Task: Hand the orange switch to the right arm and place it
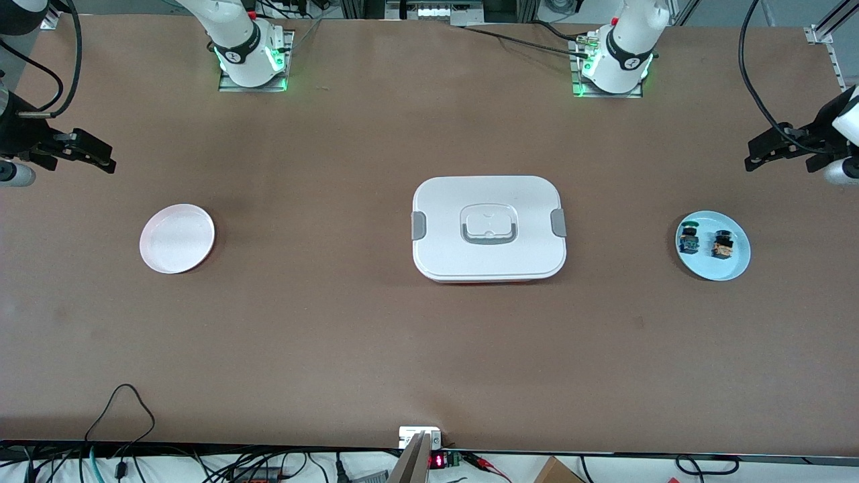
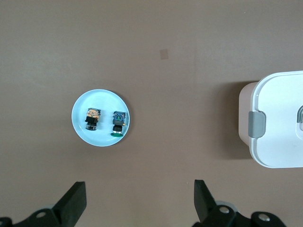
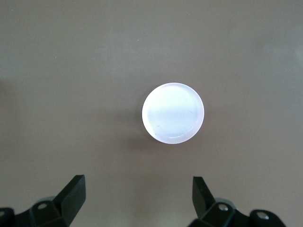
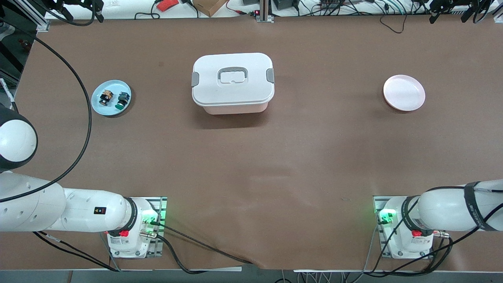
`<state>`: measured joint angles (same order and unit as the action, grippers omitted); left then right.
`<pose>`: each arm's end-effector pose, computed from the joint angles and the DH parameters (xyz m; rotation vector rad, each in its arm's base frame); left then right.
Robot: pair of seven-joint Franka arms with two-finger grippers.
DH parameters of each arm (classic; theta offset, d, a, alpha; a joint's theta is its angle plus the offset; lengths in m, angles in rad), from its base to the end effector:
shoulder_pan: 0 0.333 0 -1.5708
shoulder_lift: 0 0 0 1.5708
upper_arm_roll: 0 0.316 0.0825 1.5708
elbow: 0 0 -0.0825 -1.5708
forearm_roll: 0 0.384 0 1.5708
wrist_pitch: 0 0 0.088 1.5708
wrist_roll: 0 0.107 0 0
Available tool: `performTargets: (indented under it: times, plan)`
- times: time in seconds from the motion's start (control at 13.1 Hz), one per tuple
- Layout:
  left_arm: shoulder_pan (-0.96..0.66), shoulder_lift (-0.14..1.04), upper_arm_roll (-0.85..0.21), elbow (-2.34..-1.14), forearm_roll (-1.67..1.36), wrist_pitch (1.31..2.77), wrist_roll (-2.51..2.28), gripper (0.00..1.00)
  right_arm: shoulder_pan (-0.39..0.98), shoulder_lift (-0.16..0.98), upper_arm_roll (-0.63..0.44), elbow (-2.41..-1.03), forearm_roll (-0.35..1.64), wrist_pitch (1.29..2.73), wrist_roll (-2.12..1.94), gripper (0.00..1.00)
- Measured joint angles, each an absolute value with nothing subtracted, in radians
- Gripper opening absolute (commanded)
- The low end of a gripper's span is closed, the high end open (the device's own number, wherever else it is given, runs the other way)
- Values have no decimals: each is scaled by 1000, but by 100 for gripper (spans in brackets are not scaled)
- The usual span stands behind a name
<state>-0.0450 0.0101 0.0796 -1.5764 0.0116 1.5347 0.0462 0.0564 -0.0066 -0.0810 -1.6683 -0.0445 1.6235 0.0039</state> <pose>0.5529 0.0202 0.6132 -3.1302 0.0179 0.0818 0.5539 -0.0183 0.5866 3.0973 -0.0392 -0.0599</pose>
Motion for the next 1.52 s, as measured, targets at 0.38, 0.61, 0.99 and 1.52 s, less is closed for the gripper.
performTargets:
  times: [0.38,0.61,0.99,1.52]
  plan:
    - [-45,10,79,-1568,12,1531,46,100,56,-7,-81,-1668,-44,1623,4,100]
    - [-46,10,79,-1563,12,1528,46,100,56,-7,-81,-1668,-44,1623,3,100]
    - [-39,32,80,-1570,22,1467,225,100,56,-6,-81,-1668,-44,1623,3,100]
    - [135,270,90,-1623,92,1613,1211,100,58,-6,-81,-1667,-44,1623,3,100]
